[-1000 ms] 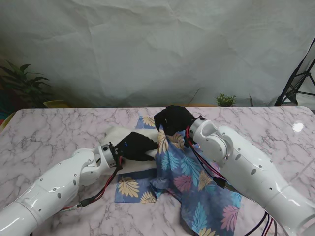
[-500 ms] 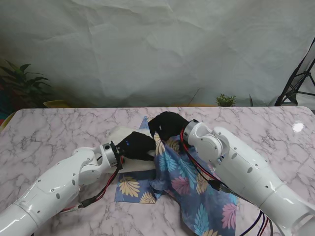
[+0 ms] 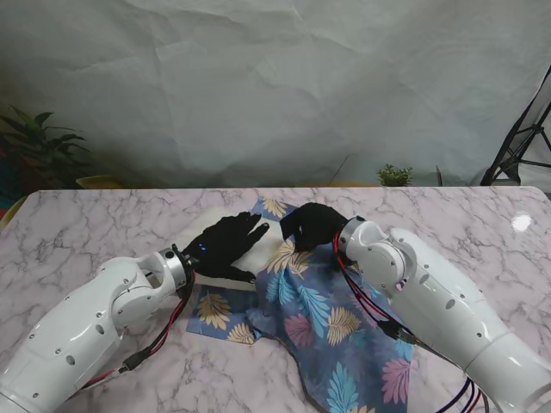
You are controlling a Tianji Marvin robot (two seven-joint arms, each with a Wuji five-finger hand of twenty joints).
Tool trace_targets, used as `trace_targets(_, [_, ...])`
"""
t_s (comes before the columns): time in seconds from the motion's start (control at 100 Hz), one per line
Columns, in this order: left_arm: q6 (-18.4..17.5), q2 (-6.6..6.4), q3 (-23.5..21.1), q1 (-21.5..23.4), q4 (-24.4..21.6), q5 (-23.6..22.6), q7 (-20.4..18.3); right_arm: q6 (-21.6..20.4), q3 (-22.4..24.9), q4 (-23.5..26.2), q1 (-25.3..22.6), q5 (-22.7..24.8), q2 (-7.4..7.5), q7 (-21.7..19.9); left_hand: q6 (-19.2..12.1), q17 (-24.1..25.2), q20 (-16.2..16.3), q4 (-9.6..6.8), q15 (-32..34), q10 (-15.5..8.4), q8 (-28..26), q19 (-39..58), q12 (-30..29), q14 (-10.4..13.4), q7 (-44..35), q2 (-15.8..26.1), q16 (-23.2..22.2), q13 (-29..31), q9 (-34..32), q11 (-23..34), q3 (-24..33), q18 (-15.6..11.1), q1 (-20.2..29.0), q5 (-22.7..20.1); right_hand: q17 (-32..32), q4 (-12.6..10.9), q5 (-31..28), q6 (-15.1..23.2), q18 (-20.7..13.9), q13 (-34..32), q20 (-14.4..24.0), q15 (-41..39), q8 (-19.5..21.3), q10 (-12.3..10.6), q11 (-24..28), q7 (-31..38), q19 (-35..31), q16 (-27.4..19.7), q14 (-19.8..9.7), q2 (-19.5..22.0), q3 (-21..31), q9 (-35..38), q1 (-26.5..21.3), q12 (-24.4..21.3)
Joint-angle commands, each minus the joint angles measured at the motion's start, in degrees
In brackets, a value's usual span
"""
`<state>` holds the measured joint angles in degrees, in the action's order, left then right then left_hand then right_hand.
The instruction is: Put a pillowcase on a pillow
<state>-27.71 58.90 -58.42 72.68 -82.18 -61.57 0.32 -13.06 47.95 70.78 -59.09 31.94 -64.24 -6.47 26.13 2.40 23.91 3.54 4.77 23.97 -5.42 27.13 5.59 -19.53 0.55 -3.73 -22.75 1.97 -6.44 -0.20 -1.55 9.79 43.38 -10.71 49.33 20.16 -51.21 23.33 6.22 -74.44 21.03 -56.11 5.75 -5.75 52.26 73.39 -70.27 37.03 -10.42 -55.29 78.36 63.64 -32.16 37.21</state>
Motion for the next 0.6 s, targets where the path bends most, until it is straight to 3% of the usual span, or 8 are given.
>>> trace_targets(0.0, [-0.7, -0.07, -0.5, 0.2, 0.0, 1.3, -0.2, 0.6, 0.6, 0.2, -0.7, 0.3, 0.61, -0.3, 1.4, 1.8, -2.5, -1.92, -4.5, 2.0, 6.1, -8.7, -4.9, -2.2, 2.6, 0.8, 4.8, -2.0, 3.0, -2.1, -0.1, 0.4, -1.3, 2.5, -0.2, 0.0, -0.4, 0.5, 0.0, -1.2, -0.5, 1.2, 1.2, -0.2, 0.6, 2.2, 0.3, -0.1, 0.1, 0.4, 1.4, -0.4, -0.9, 0.8])
trace_targets(0.08, [-2.6, 0.13, -2.2, 1.0, -0.4, 3.4, -0.8, 0.6, 1.3, 0.4, -1.1, 0.7, 0.79, -0.5, -0.2, 2.1, -1.2, -1.79, -5.3, 2.5, 6.5, -17.8, -5.0, -2.3, 2.6, -0.1, 13.8, -2.6, 3.0, -2.1, -0.2, 0.4, -1.8, 2.6, -0.3, 0.0, -0.3, 0.5, 0.1, -1.2, -0.5, 1.2, 1.3, -0.2, 0.7, 2.2, 0.3, -0.1, 0.1, 0.4, 1.4, -0.5, -1.0, 0.8])
trace_targets(0.15, [-4.3, -0.08, -5.1, 2.2, -2.1, 4.2, -3.3, 0.5, 1.8, 0.7, -1.4, 1.0, 0.96, -0.8, -1.4, 2.5, -0.4, -1.51, -6.2, 2.6, 6.5, -20.3, -5.0, -2.5, 2.6, -0.7, 16.1, -2.9, 3.0, -2.1, -0.5, 0.8, -2.8, 2.7, -0.4, 0.0, -0.3, 0.6, 0.2, -1.2, -0.5, 1.2, 1.3, -0.3, 0.7, 2.2, 0.3, -0.1, 0.1, 0.5, 1.4, -0.5, -0.9, 0.8])
trace_targets(0.26, [-5.5, -0.91, -10.5, 4.6, -5.9, 6.6, -11.6, 0.3, 2.2, 0.9, -1.6, 1.2, 1.15, -1.2, -3.1, 1.5, -5.1, -0.49, -6.9, 2.4, 6.5, -25.8, -5.0, -2.7, 2.6, -0.9, 21.5, -3.3, 3.0, -2.1, -0.7, 2.3, -4.2, 2.8, -0.4, -0.1, -0.3, 0.7, 0.2, -1.2, -0.5, 1.2, 1.3, -0.2, 0.7, 2.3, 0.3, -0.1, 0.1, 0.6, 1.4, -0.6, -0.9, 0.8])
trace_targets(0.39, [-6.6, -2.48, -15.4, 7.1, -9.1, 8.1, -22.1, 0.4, 2.4, 0.9, -1.7, 1.3, 1.15, -1.1, -3.7, 1.4, -8.7, -0.43, -6.8, 2.6, 6.5, -27.7, -5.0, -3.6, 2.6, -1.1, 22.1, -3.4, 3.0, -2.1, -0.7, 3.3, -4.7, 2.8, -0.6, -0.1, -0.3, 0.6, 0.3, -1.2, -0.6, 1.2, 1.3, -0.1, 0.8, 2.3, 0.4, 0.0, 0.2, 0.7, 1.4, -0.7, -0.9, 0.9])
trace_targets(0.41, [-6.7, -2.69, -15.8, 7.4, -9.4, 7.9, -23.1, 0.4, 2.3, 0.9, -1.7, 1.3, 1.15, -1.1, -3.6, 1.2, -10.8, -0.47, -6.8, 2.7, 6.5, -27.9, -5.0, -3.8, 2.6, -1.2, 22.1, -3.4, 3.1, -2.1, -0.6, 3.4, -4.9, 2.8, -0.6, -0.1, -0.3, 0.6, 0.4, -1.2, -0.6, 1.2, 1.4, -0.1, 0.9, 2.3, 0.4, 0.0, 0.2, 0.7, 1.3, -0.7, -0.9, 0.9])
trace_targets(0.5, [-7.6, -3.16, -16.9, 8.3, -9.3, 6.3, -24.6, 0.3, 2.1, 0.9, -1.6, 1.2, 1.09, -1.0, -3.3, 1.4, -11.9, -0.44, -6.8, 3.0, 6.5, -27.8, -5.0, -4.1, 2.6, -1.1, 22.1, -3.5, 3.1, -2.1, -0.6, 4.1, -5.0, 2.8, -0.7, -0.1, -0.2, 0.5, 0.4, -1.2, -0.6, 1.3, 1.4, -0.2, 0.9, 2.3, 0.4, 0.1, 0.2, 0.8, 1.3, -0.7, -0.9, 0.9])
trace_targets(0.59, [-7.6, -3.16, -16.4, 8.1, -8.2, 4.5, -23.7, 0.3, 1.8, 0.9, -1.4, 1.0, 0.97, -0.8, -2.9, 1.6, -12.6, -0.43, -6.8, 3.5, 6.5, -27.9, -5.1, -4.9, 2.6, -1.2, 22.1, -3.6, 3.1, -2.1, -0.7, 5.1, -5.0, 2.8, -0.9, -0.1, -0.2, 0.5, 0.7, -1.2, -0.6, 1.3, 1.4, -0.1, 0.9, 2.3, 0.4, 0.1, 0.2, 0.8, 1.3, -0.8, -0.9, 0.9])
